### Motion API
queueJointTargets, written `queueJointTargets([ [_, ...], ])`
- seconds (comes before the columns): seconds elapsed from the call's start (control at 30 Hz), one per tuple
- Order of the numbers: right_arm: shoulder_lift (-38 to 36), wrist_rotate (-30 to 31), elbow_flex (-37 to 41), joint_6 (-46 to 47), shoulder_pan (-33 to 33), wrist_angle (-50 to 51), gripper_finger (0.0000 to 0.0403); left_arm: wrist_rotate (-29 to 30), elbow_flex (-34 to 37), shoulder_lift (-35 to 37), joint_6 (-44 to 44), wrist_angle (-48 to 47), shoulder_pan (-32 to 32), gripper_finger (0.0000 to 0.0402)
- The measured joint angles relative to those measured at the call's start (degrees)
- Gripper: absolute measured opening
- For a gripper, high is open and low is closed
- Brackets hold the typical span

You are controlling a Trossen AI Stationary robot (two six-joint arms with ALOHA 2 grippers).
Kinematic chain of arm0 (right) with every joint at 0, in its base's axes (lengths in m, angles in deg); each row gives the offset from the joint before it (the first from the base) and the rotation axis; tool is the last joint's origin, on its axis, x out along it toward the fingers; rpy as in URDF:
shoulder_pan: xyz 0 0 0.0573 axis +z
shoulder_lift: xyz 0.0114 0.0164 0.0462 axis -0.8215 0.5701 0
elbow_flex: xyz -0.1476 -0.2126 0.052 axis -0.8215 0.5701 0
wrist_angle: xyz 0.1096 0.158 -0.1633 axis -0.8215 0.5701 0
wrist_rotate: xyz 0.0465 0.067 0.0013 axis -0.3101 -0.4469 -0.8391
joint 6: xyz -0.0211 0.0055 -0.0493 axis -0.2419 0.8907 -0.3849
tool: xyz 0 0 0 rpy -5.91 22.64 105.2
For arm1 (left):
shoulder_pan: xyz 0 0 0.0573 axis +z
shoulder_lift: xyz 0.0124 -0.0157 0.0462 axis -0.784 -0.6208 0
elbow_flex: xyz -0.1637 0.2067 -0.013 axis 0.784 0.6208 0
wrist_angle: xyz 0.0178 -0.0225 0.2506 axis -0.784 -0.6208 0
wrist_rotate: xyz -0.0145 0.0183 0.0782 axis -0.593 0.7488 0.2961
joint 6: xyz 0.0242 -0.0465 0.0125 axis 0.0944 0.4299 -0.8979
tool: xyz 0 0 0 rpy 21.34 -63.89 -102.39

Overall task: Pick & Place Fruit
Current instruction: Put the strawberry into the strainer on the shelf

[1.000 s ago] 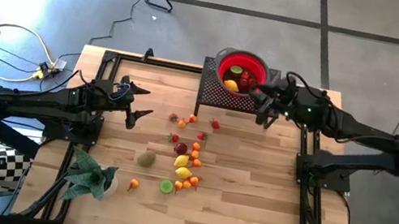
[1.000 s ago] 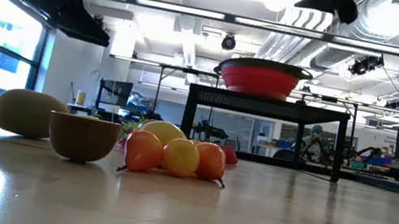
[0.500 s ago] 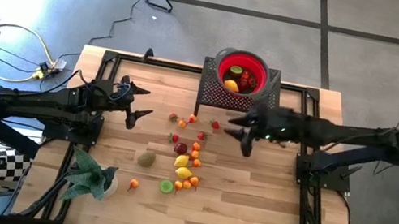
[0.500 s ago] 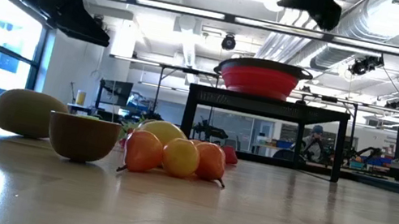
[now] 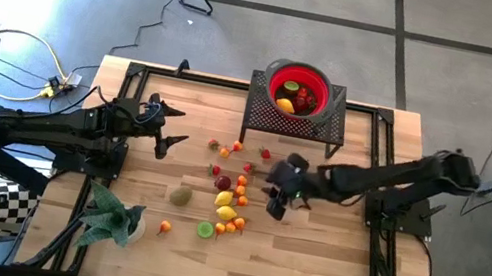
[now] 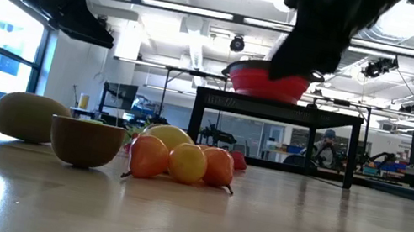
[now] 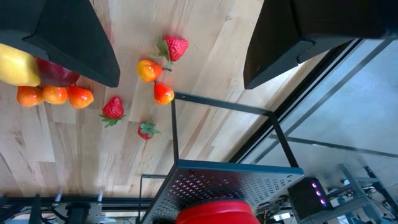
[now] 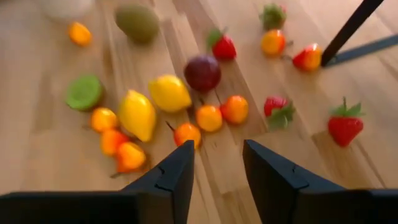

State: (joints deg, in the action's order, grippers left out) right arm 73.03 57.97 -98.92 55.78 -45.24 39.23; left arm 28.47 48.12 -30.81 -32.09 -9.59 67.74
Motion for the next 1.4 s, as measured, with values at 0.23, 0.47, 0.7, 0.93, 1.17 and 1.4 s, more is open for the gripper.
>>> queueJointTargets([
  [0.23, 5.95, 6.55, 0.0, 7.21, 2.41, -1.43, 0.01, 0.0, 0.0, 0.0, 0.0, -0.02, 0.01, 0.0337],
  [0.47, 6.15, 17.61, 0.0, 34.67, 3.37, -1.6, 0.0065, 0.01, 0.0, 0.0, -0.02, 0.0, 0.0, 0.0337],
  [0.7, 8.97, 24.69, -0.01, 49.52, 5.39, -1.92, 0.0041, 0.0, 0.0, 0.0, -0.02, 0.0, 0.0, 0.0337],
  [0.93, 15.93, 24.4, -0.03, 52.66, 5.02, -5.02, 0.0039, 0.0, 0.01, 0.0, -0.02, 0.26, 0.01, 0.0337],
  [1.17, 17.02, 23.37, 0.0, 51.4, 2.24, -5.55, 0.0064, 0.0, 0.02, 0.0, -0.02, 0.31, 0.02, 0.0337],
  [1.4, 17.59, 18.63, 0.0, 49.62, -0.63, -5.65, 0.0145, 0.0, 0.02, 0.0, -0.02, 0.28, 0.0, 0.0337],
])
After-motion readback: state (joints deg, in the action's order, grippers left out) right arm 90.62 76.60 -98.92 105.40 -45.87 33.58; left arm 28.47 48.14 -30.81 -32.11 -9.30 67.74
